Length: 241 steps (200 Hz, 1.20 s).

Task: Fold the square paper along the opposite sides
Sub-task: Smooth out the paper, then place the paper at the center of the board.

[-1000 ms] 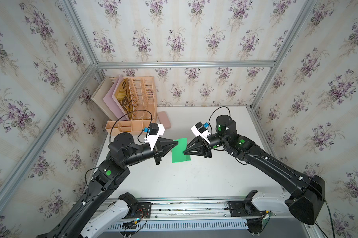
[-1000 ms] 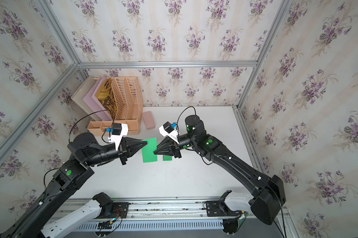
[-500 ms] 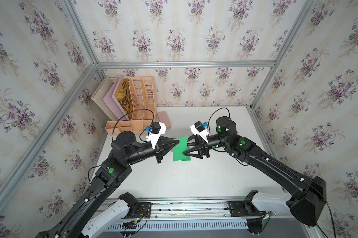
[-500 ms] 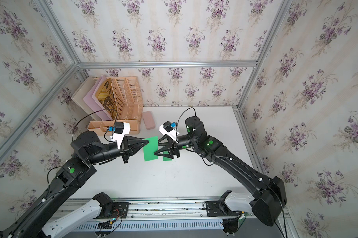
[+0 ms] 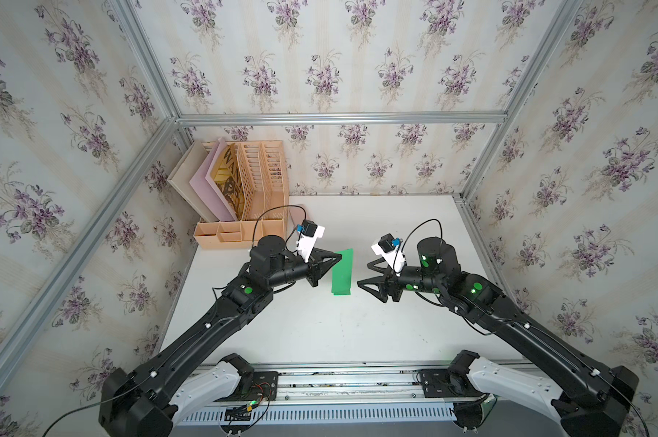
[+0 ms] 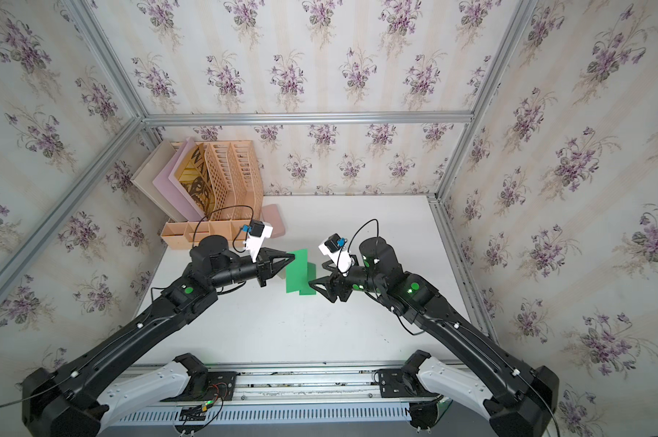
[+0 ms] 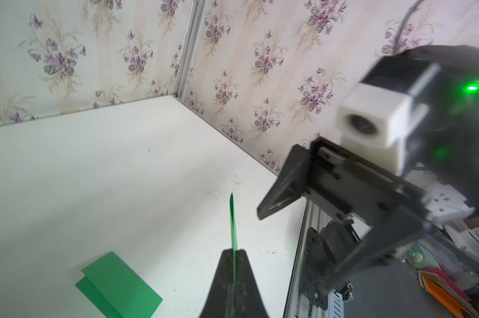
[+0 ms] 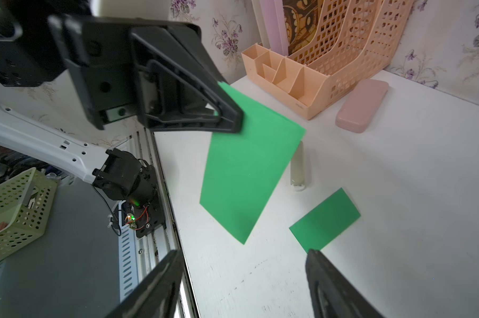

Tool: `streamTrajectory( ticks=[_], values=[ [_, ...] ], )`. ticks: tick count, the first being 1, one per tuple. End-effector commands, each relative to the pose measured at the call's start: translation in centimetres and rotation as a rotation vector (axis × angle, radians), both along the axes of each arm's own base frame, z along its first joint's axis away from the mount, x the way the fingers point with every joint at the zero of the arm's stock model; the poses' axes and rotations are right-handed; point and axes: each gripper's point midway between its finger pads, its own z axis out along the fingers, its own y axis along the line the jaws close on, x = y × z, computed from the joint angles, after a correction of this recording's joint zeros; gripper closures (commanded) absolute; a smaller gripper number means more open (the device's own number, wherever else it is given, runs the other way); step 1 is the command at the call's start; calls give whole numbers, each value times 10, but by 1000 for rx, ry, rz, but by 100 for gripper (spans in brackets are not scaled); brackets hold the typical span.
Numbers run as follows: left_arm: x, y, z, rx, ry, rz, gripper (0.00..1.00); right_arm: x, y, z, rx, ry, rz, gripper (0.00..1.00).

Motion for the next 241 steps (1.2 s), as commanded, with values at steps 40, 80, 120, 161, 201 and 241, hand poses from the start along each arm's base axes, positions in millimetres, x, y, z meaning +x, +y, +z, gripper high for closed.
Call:
streamTrajectory(
  ticks=[40, 80, 120, 161, 201, 241],
  values=[
    [57, -57, -61, -88, 188, 34, 100, -2, -24, -47, -117, 146, -135, 20],
    [81, -87, -105, -13, 275, 61, 100, -1, -23, -62, -108, 202, -165, 19],
    [91, -93, -149, 75, 358, 111, 100, 1, -28, -83, -131, 250, -217, 19],
    [96, -93, -192, 145, 433, 156, 100, 1, -31, -88, -120, 253, -241, 18],
    [96, -96, -214, 183, 483, 165, 100, 1, -31, -91, -115, 262, -245, 18],
    [98, -89, -226, 235, 493, 200, 100, 1, -30, -91, -106, 266, -242, 19]
  ],
)
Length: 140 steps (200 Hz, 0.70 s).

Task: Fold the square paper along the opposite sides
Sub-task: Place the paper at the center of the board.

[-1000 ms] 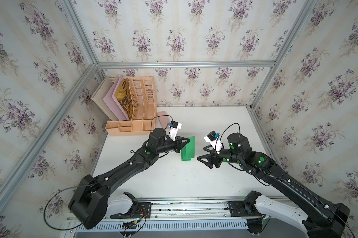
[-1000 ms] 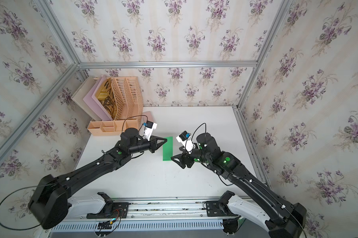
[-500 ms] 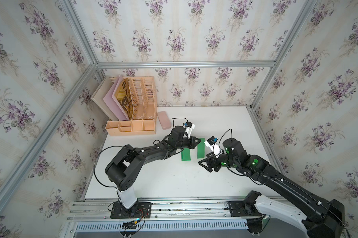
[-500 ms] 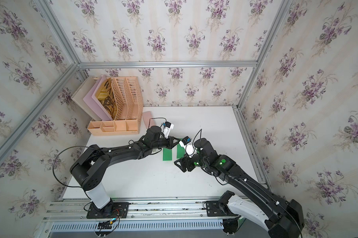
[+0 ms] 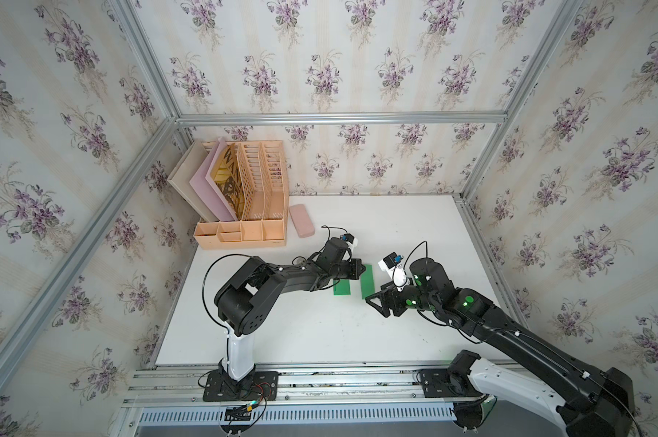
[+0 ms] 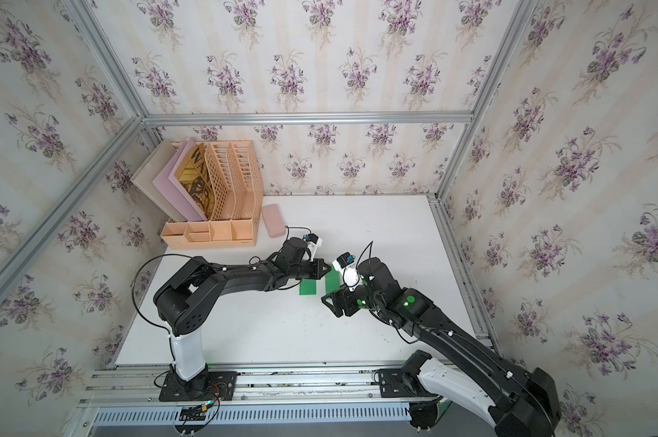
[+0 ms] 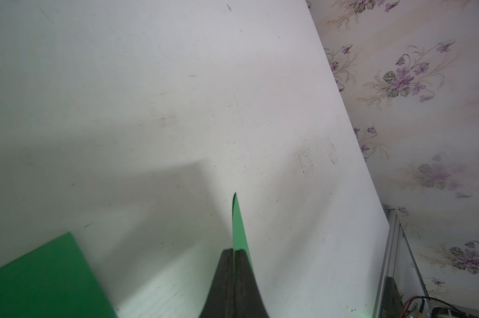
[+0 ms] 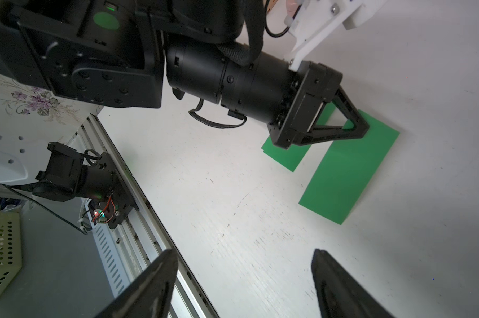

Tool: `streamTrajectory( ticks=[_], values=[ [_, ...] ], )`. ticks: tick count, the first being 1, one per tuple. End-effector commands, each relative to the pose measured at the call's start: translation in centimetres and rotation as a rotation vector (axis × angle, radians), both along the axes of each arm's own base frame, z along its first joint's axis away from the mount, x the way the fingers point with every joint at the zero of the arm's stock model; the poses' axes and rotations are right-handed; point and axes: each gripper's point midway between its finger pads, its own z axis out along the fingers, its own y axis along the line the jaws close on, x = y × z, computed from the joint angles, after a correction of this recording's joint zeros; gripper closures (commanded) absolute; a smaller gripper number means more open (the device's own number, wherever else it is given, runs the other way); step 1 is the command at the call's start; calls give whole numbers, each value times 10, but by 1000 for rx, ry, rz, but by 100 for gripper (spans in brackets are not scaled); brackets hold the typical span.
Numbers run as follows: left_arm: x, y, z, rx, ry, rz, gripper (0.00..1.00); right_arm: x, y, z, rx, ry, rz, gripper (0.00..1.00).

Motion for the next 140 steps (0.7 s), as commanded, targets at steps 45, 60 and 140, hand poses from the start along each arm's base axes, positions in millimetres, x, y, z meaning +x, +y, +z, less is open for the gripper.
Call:
streamTrajectory(
  ticks=[45, 60, 140],
  values=[
    [15, 9, -19, 106, 9, 63, 100, 1, 4, 2, 30, 17, -13, 18],
    [17, 9, -22, 119, 13, 68, 100, -1, 4, 0, 30, 30, -9, 18],
    [25, 10, -33, 189, 55, 91, 76, -2, 2, -3, 20, 38, -13, 18]
  ],
)
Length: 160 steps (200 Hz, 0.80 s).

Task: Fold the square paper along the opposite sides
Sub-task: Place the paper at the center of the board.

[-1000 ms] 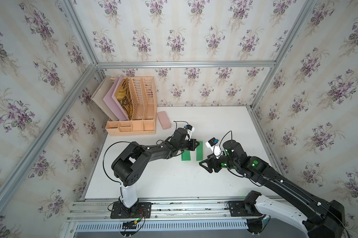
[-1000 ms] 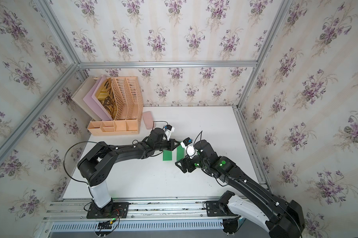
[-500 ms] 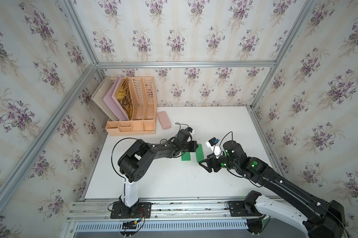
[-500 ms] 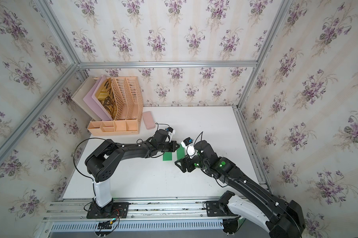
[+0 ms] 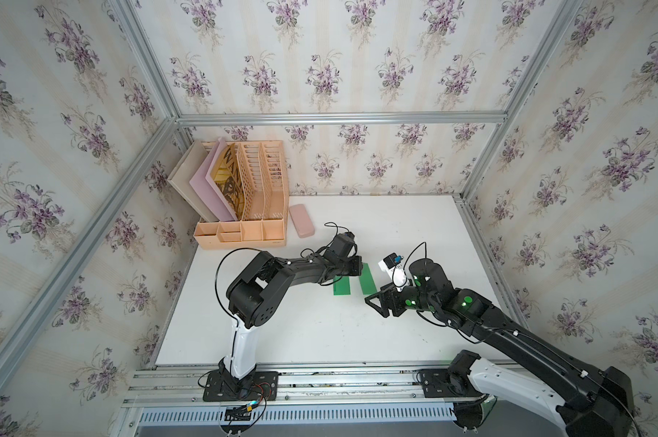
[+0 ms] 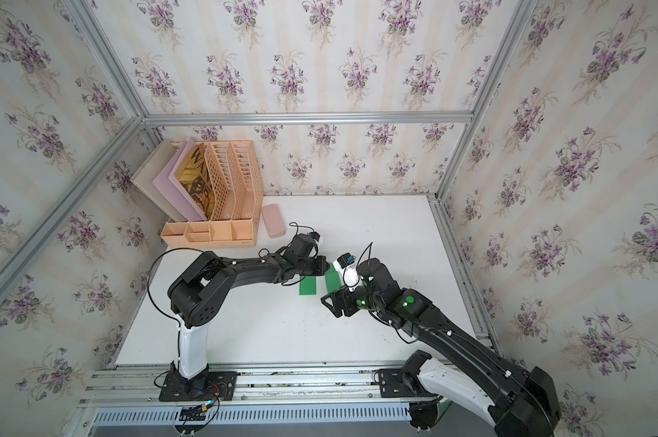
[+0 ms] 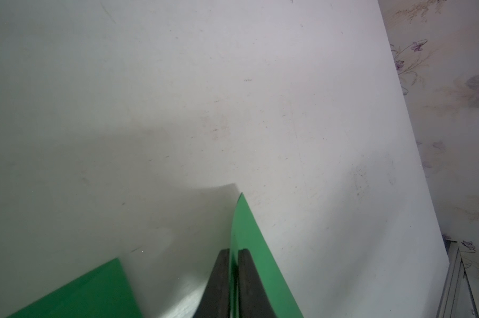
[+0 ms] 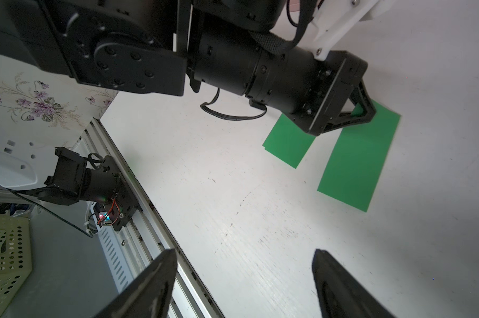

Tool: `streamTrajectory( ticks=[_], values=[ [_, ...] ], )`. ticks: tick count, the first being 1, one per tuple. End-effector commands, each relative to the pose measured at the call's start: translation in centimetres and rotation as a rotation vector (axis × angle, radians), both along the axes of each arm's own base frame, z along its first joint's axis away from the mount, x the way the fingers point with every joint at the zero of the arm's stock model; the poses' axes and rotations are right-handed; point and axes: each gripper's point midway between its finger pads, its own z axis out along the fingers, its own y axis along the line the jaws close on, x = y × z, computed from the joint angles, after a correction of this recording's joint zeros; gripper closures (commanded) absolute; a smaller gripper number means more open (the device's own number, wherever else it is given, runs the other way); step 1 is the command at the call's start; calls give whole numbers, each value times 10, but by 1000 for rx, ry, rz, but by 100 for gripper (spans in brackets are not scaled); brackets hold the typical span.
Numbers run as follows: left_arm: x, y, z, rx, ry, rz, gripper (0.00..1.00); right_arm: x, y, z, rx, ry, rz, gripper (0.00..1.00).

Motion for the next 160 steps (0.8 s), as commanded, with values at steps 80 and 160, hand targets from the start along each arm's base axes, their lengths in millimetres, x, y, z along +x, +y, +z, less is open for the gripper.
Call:
streamTrajectory(
  ticks=[80, 160],
  values=[
    [3, 11, -9, 93, 33, 35, 54, -2, 1, 3, 19, -2, 6, 17],
    [25, 11, 34, 122, -100, 45, 34, -1, 4, 7, 36, -14, 10, 17]
  ],
)
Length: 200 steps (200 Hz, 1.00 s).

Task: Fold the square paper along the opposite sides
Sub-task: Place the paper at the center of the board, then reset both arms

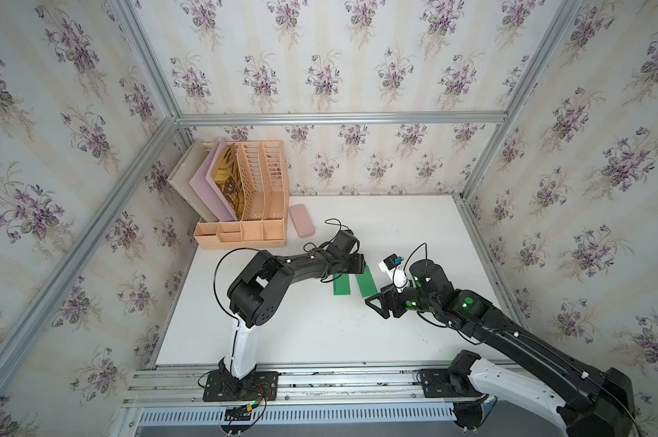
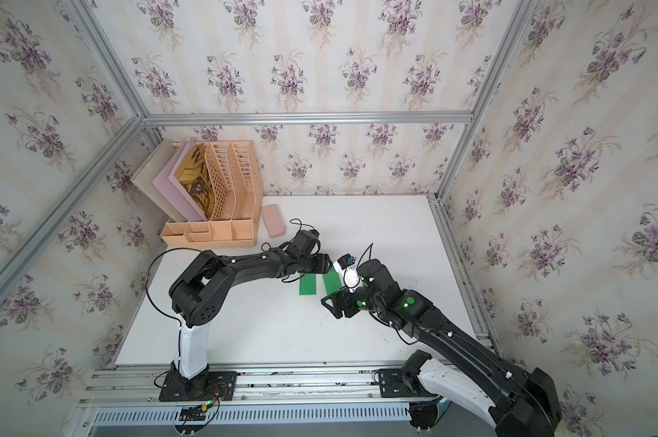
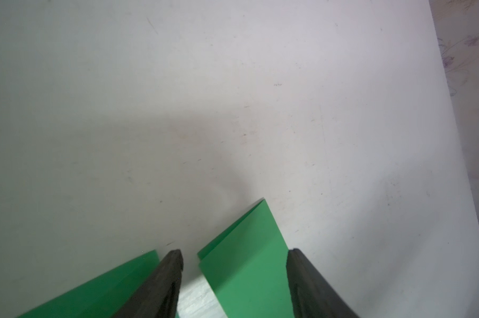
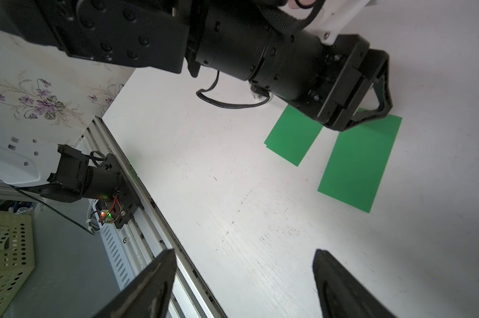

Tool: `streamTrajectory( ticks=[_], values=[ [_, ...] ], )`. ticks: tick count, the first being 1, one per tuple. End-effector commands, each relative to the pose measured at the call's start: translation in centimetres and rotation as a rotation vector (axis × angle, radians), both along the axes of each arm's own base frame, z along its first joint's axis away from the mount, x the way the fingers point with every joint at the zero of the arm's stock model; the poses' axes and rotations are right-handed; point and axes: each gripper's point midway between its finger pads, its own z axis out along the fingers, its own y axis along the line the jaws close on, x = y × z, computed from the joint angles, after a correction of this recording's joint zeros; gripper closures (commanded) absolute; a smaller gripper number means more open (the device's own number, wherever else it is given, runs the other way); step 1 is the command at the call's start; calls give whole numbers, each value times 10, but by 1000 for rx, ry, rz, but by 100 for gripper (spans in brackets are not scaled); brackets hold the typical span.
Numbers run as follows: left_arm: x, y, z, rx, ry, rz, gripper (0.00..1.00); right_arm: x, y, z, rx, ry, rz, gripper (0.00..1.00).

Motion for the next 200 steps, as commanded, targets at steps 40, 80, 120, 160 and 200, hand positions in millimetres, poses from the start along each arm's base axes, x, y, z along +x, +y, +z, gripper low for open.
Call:
streamTrajectory(
  ticks=[40, 80, 120, 160, 200],
  values=[
    [35, 22, 133, 92, -387, 18, 32, 33, -1, 24, 1, -140, -102, 5],
    [5, 114, 251, 289, -733, 165, 12, 84, -10, 43, -64, -319, -227, 0],
    [-48, 253, 260, 569, -895, 466, 1, 140, -66, 60, -37, -509, -528, 0],
    [-67, 322, 194, 659, -955, 547, 1, 152, -171, 49, -109, -837, -898, 0],
    [-51, 354, 122, 728, -872, 579, 1, 153, -216, -6, -244, -847, -968, 0]
  ],
)
